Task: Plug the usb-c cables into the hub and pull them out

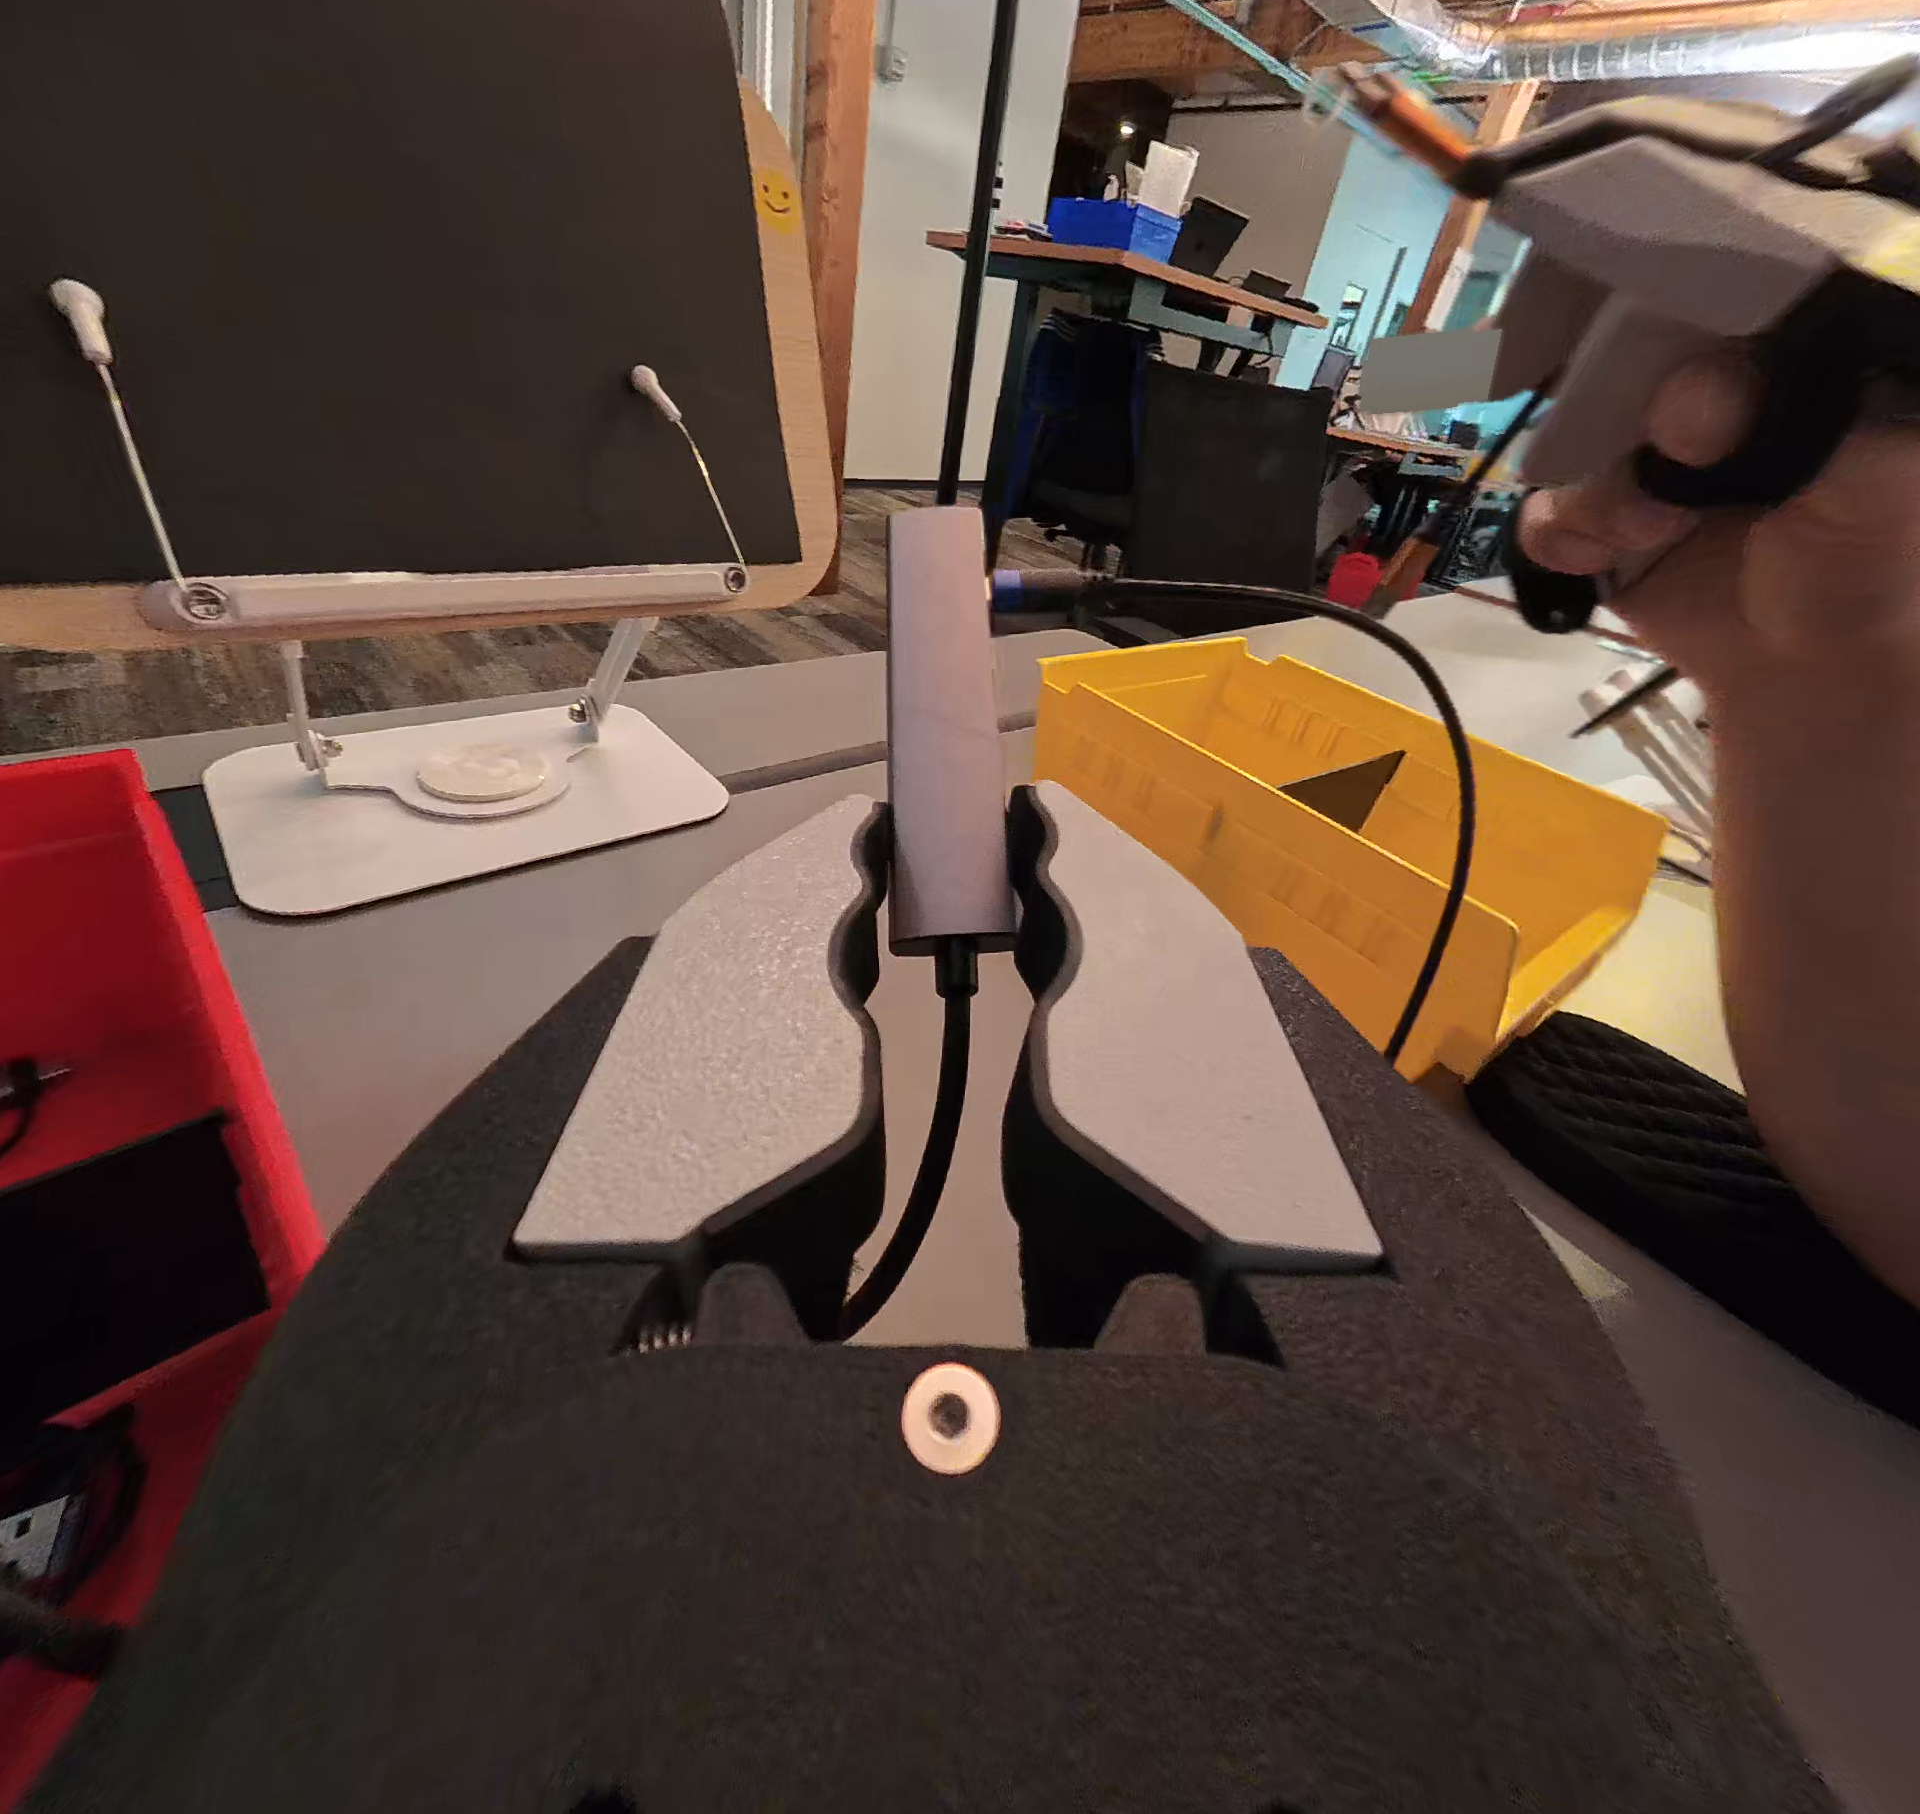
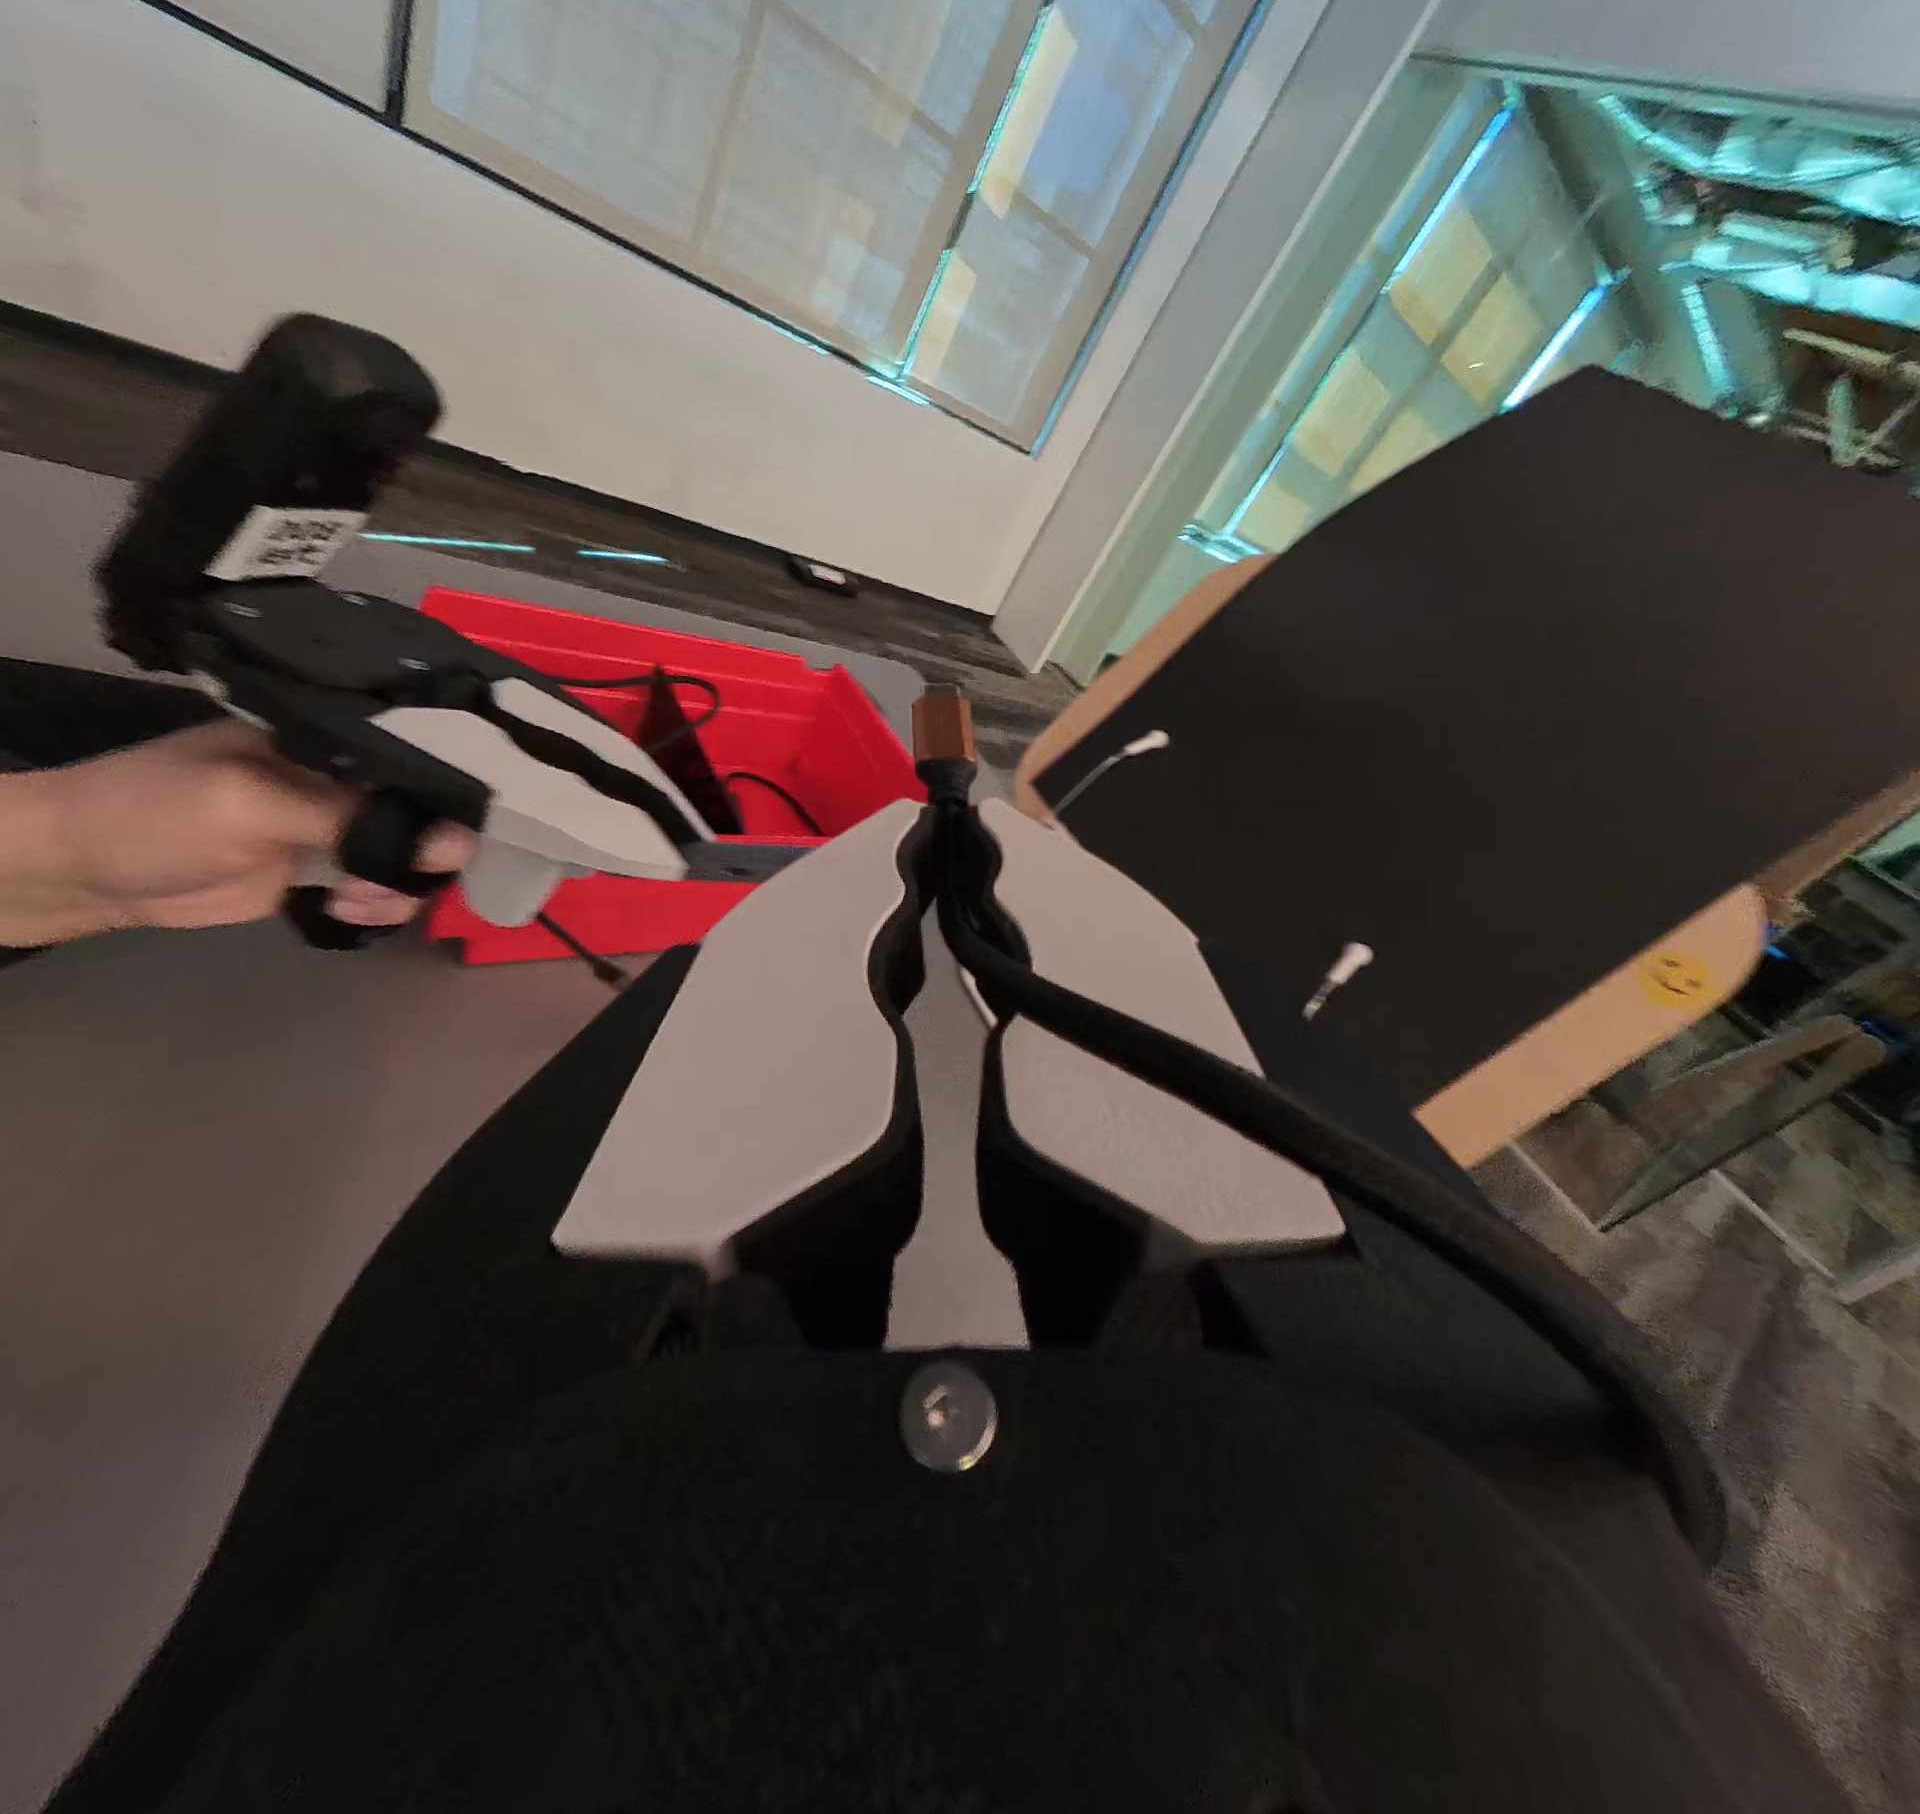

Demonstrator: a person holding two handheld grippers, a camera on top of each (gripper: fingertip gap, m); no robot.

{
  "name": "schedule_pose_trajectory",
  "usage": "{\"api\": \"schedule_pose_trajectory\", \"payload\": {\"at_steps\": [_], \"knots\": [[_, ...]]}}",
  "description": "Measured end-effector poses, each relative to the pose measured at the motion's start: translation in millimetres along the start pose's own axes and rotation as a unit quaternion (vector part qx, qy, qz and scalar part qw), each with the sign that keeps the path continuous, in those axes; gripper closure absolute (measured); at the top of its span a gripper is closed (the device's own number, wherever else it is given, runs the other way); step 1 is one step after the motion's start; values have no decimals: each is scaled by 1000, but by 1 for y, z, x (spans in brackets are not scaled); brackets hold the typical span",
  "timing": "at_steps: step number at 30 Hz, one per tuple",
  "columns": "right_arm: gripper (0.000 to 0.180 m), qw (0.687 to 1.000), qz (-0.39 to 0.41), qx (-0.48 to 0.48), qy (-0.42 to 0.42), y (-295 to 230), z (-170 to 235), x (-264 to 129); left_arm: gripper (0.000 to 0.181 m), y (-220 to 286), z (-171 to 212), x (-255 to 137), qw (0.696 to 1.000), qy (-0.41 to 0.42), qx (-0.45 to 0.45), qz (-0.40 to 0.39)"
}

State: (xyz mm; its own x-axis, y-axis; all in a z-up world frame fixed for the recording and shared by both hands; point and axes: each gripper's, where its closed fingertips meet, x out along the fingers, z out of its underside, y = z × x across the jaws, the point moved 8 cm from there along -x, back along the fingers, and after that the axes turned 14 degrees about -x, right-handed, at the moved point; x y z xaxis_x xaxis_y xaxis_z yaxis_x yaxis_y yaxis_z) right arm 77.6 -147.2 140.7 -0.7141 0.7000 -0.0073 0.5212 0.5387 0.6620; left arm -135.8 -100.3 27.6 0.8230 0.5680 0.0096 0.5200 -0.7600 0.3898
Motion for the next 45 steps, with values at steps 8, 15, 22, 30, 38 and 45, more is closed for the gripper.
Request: {"api": "schedule_pose_trajectory", "payload": {"at_steps": [8, 15, 22, 30, 38, 45], "knots": [[175, 994, -60, -11, -94, -63, -10, 44, 159, -9, -5, -5, 999, 26, -34, -15], [174, 988, -50, -23, -147, -70, 9, 59, 159, -13, -6, -7, 998, 36, -42, -21], [175, 987, -26, -31, -154, -68, 20, 66, 160, -13, -8, -9, 998, 44, -45, -16], [175, 989, -7, -34, -145, -63, 23, 66, 160, -5, -7, -7, 998, 54, -32, -3], [175, 990, -6, -37, -138, -62, 22, 65, 160, -1, -8, -9, 998, 67, -23, 4], [175, 990, -17, -23, -135, -59, 21, 63, 160, 3, -9, -9, 997, 74, 16, 2]]}}
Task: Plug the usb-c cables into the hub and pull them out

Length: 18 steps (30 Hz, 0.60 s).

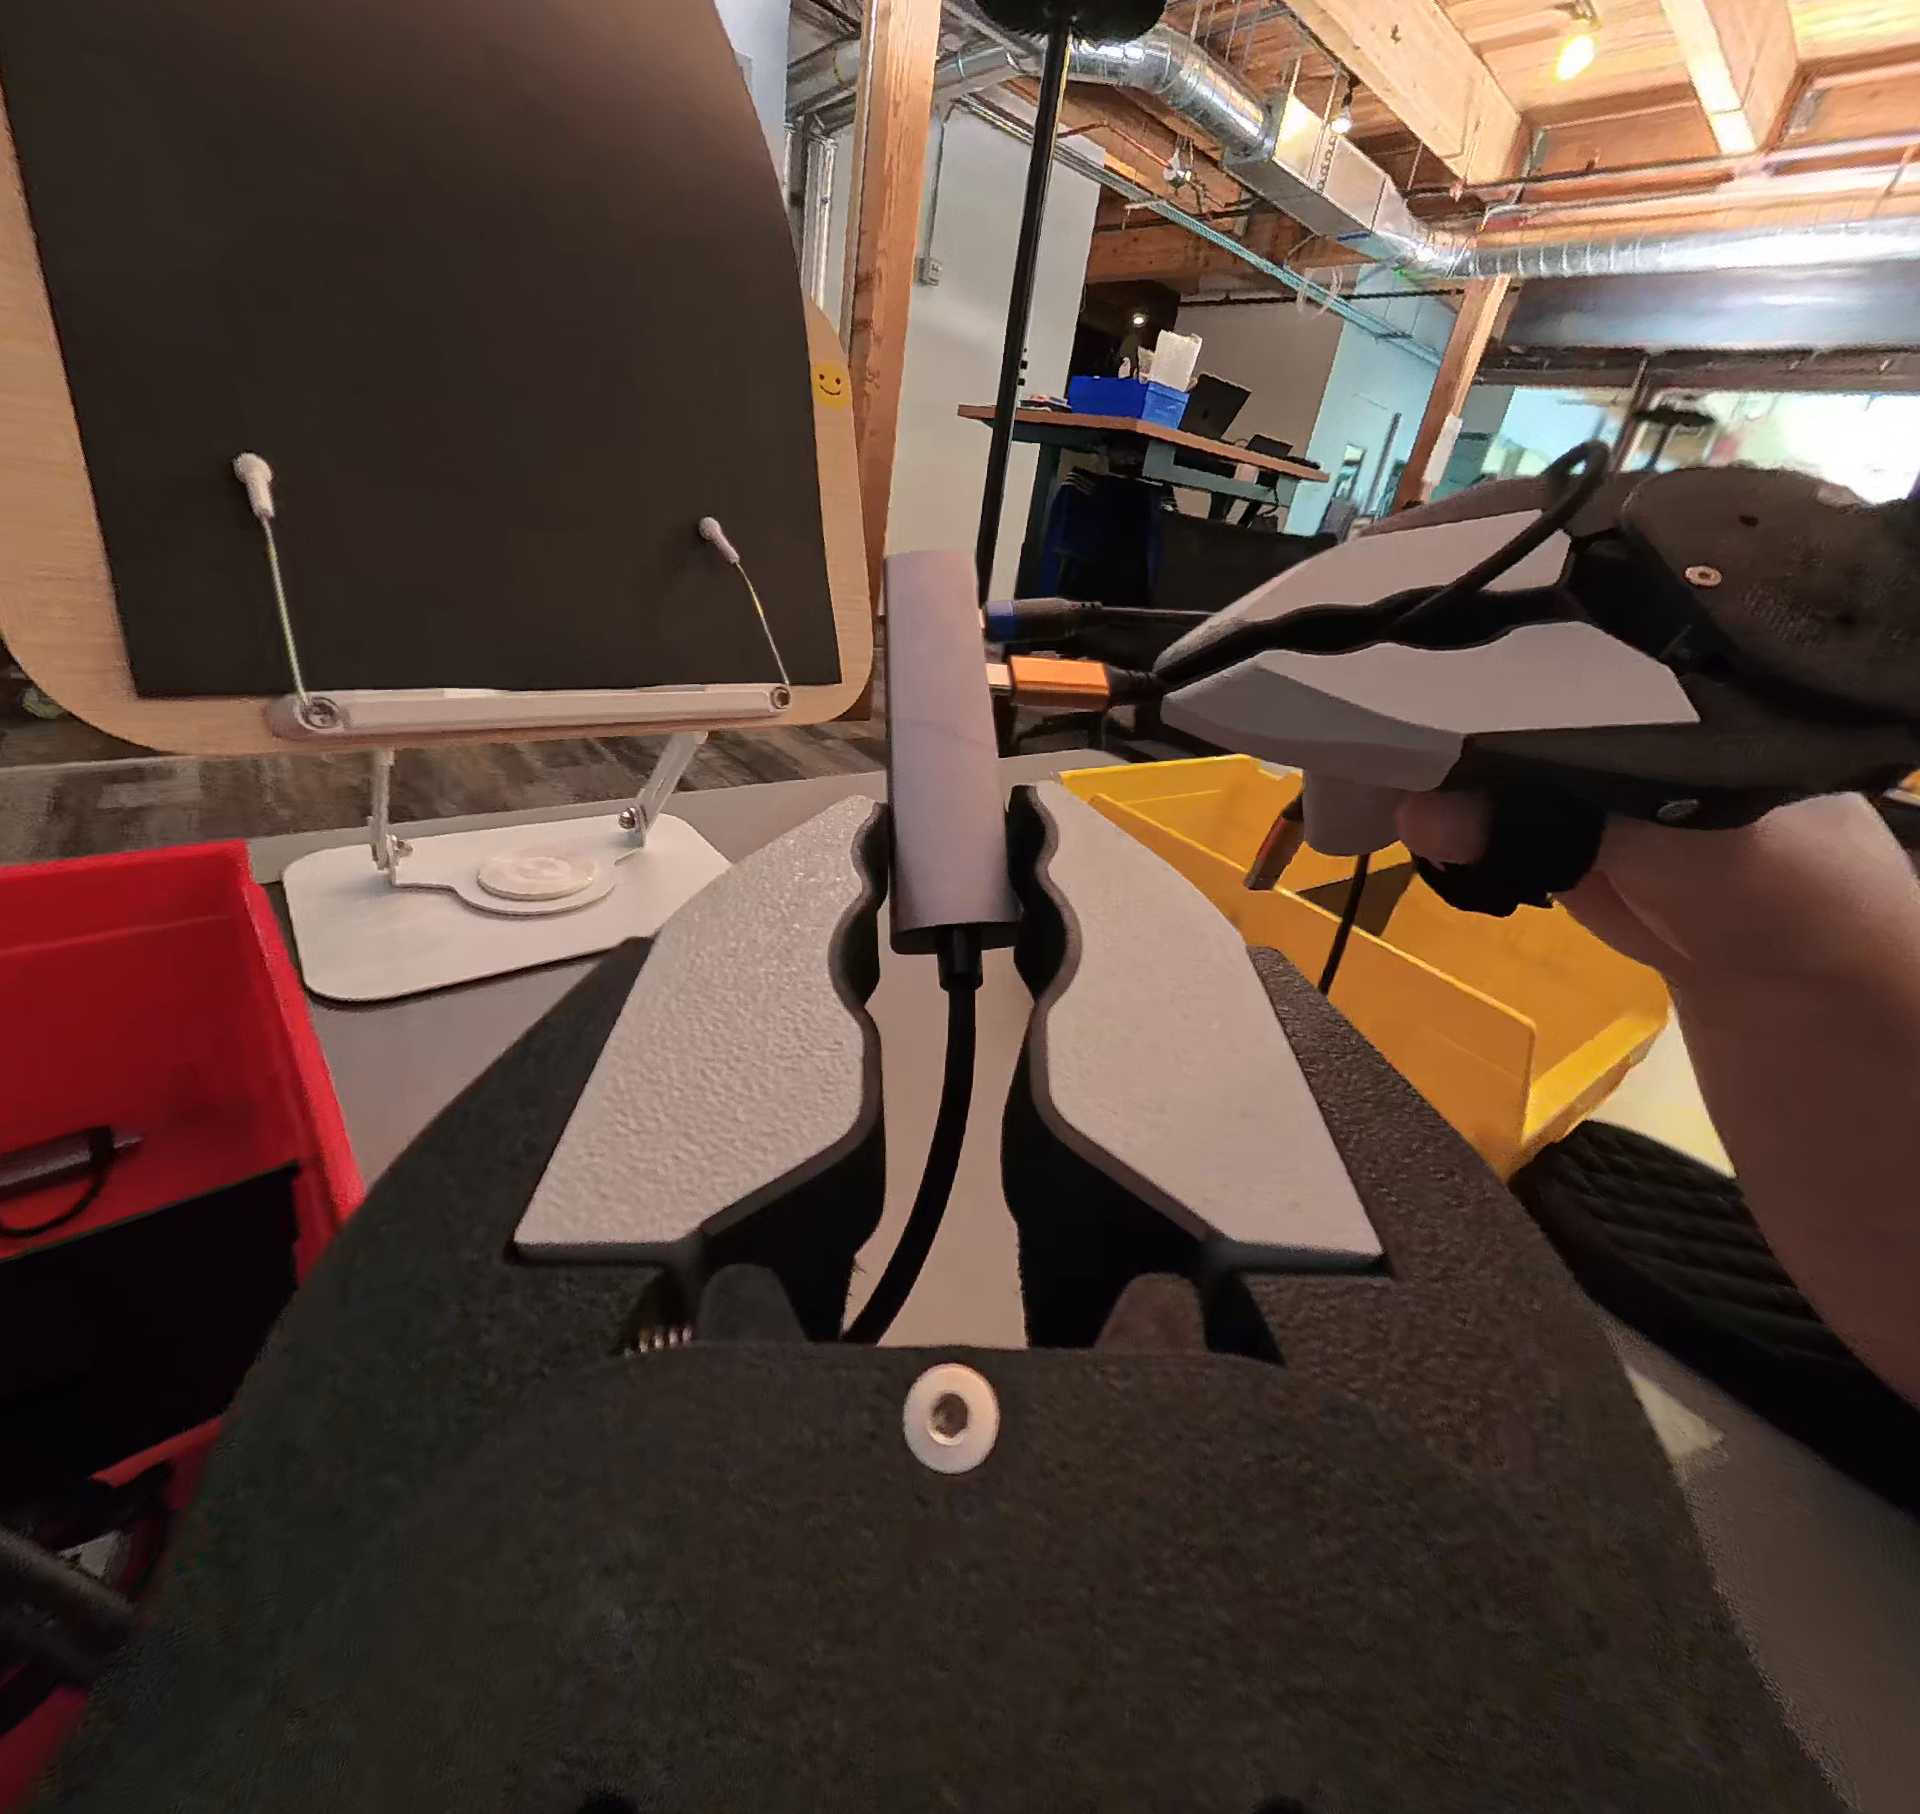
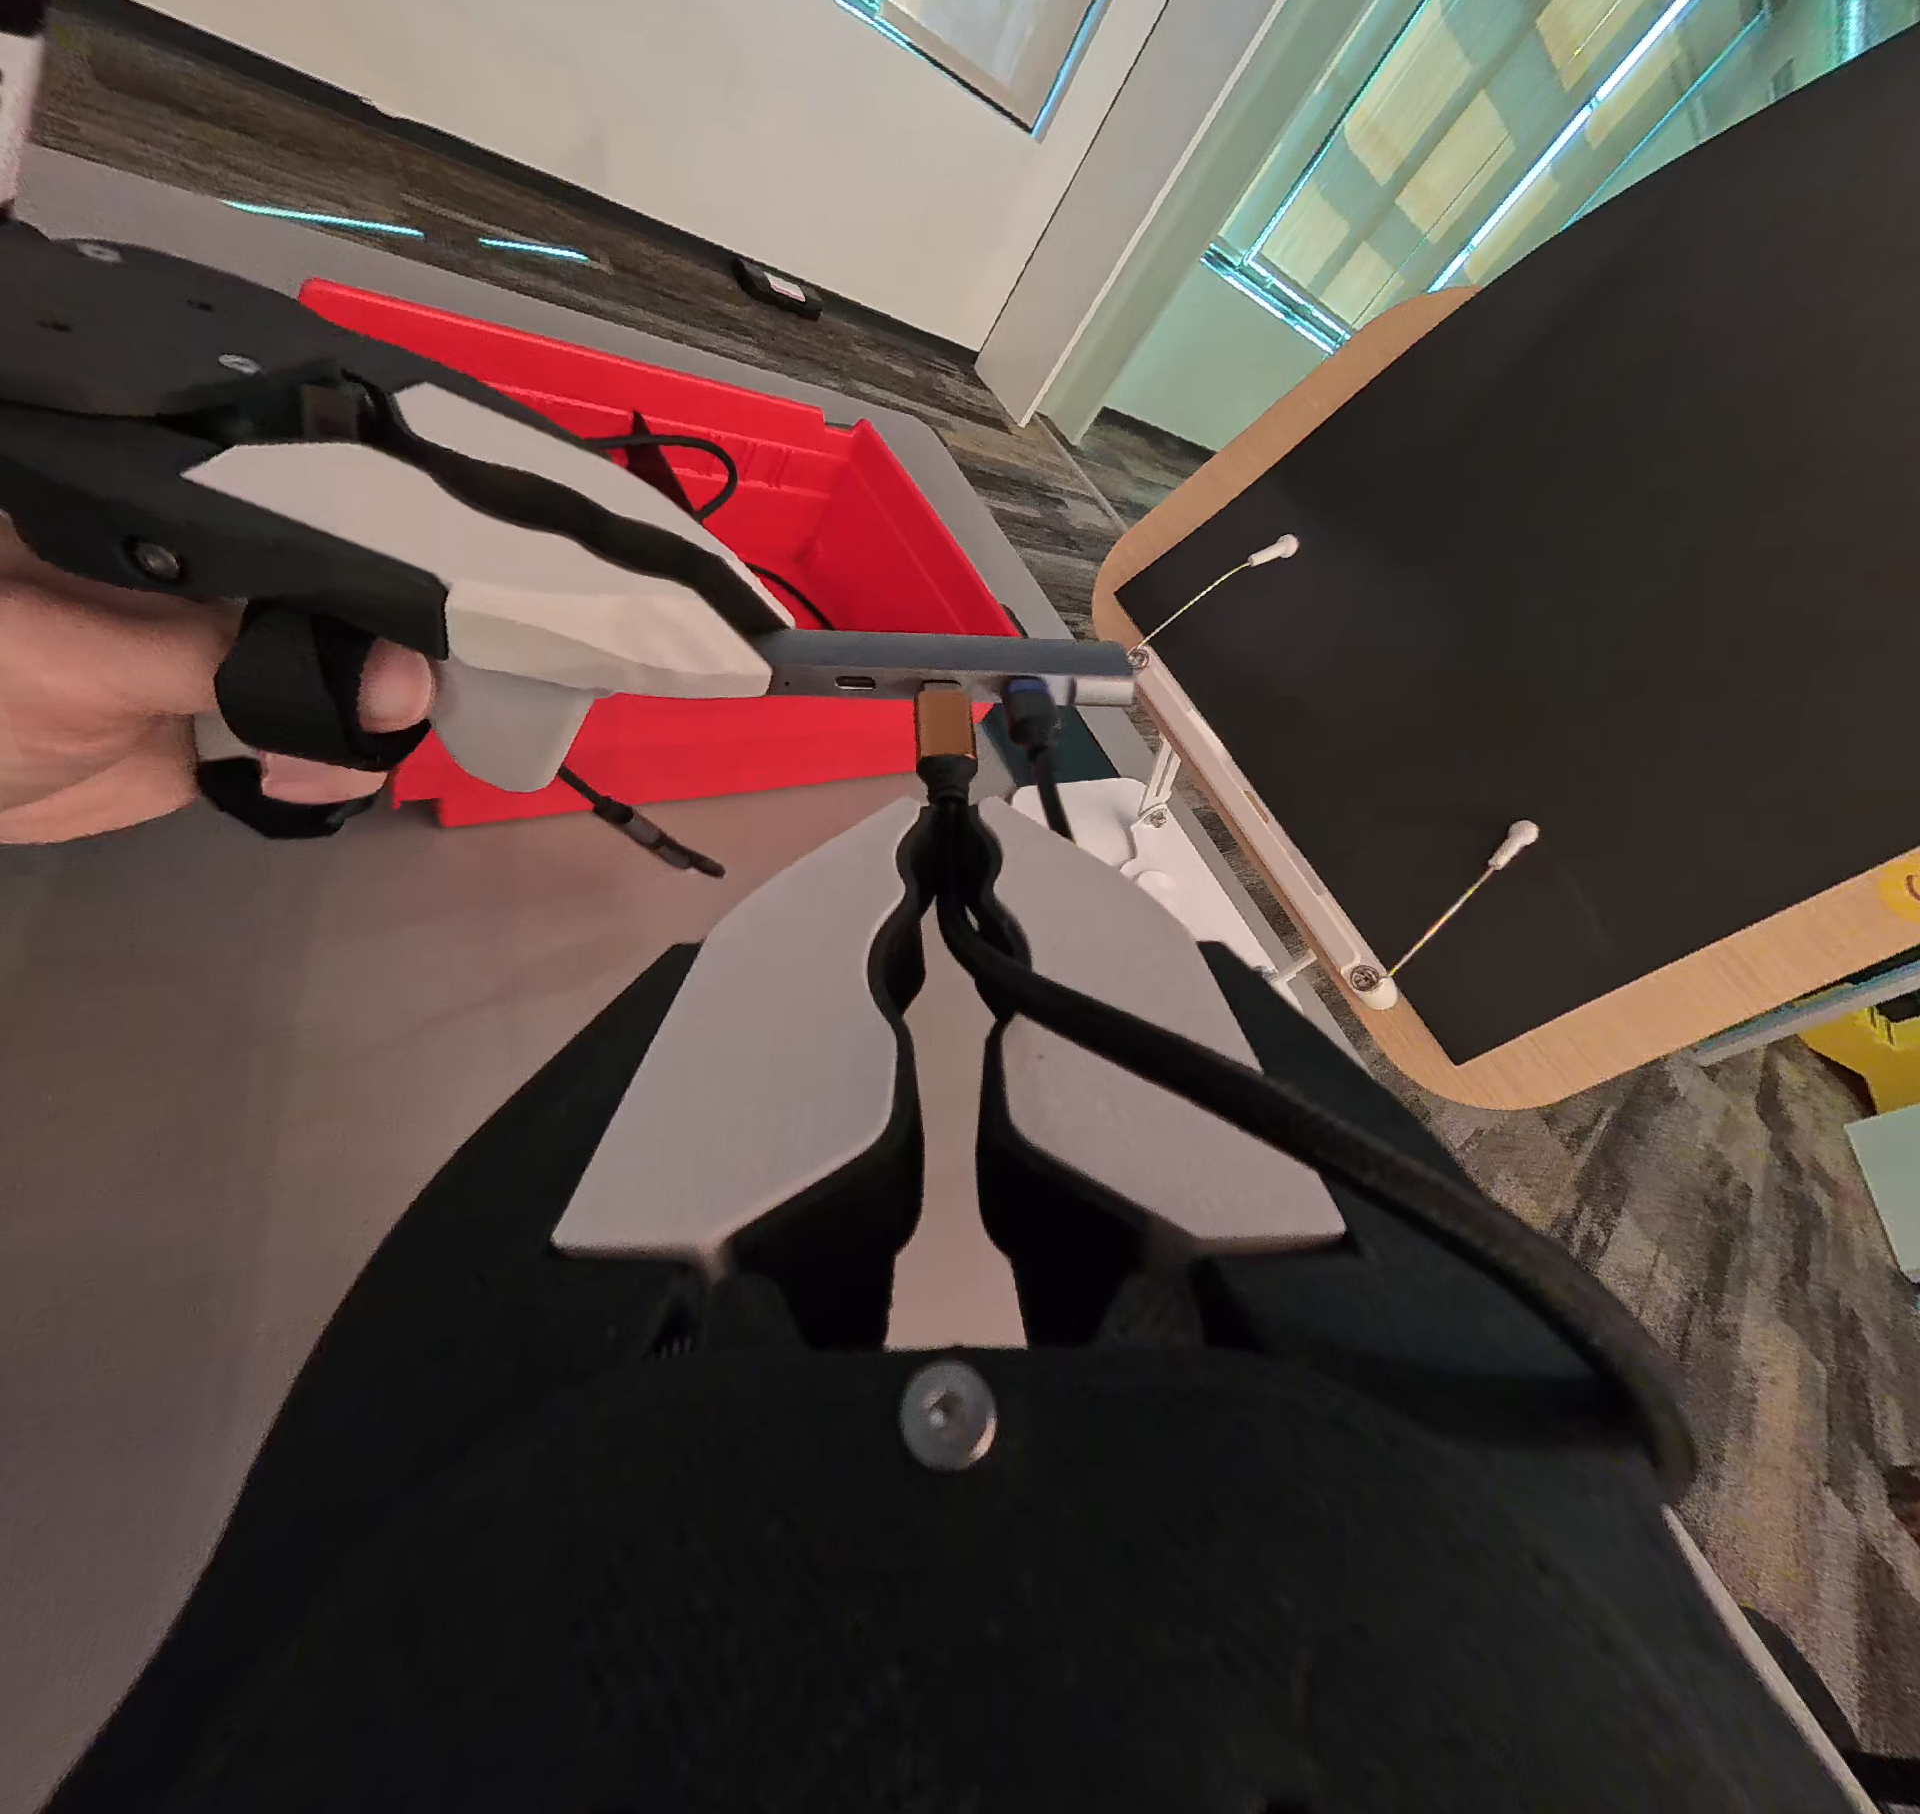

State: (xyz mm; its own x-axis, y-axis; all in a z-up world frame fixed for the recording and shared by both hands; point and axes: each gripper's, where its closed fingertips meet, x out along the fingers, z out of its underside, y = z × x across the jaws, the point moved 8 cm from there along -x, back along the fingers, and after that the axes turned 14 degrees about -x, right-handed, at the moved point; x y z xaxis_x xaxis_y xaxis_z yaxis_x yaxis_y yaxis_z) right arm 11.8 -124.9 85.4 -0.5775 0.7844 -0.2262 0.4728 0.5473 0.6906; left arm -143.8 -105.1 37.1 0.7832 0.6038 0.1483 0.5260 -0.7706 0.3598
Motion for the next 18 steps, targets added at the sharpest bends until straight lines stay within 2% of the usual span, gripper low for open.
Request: {"api": "schedule_pose_trajectory", "payload": {"at_steps": [6, 10, 14, 18], "knots": [[175, 1000, -6, -1, 16, 3, 0, -2, 159, 13, 1, 0, 990, 4, 135, -45], [175, 999, 13, -15, 50, -1, -2, 0, 159, 13, -5, -5, 991, 17, 127, -40], [174, 990, 70, -63, 106, -5, -2, 1, 159, 17, -13, -10, 987, 28, 151, -38], [174, 975, 91, -56, 193, -8, 0, -2, 172, 20, -25, -19, 987, 64, 147, -17]]}}
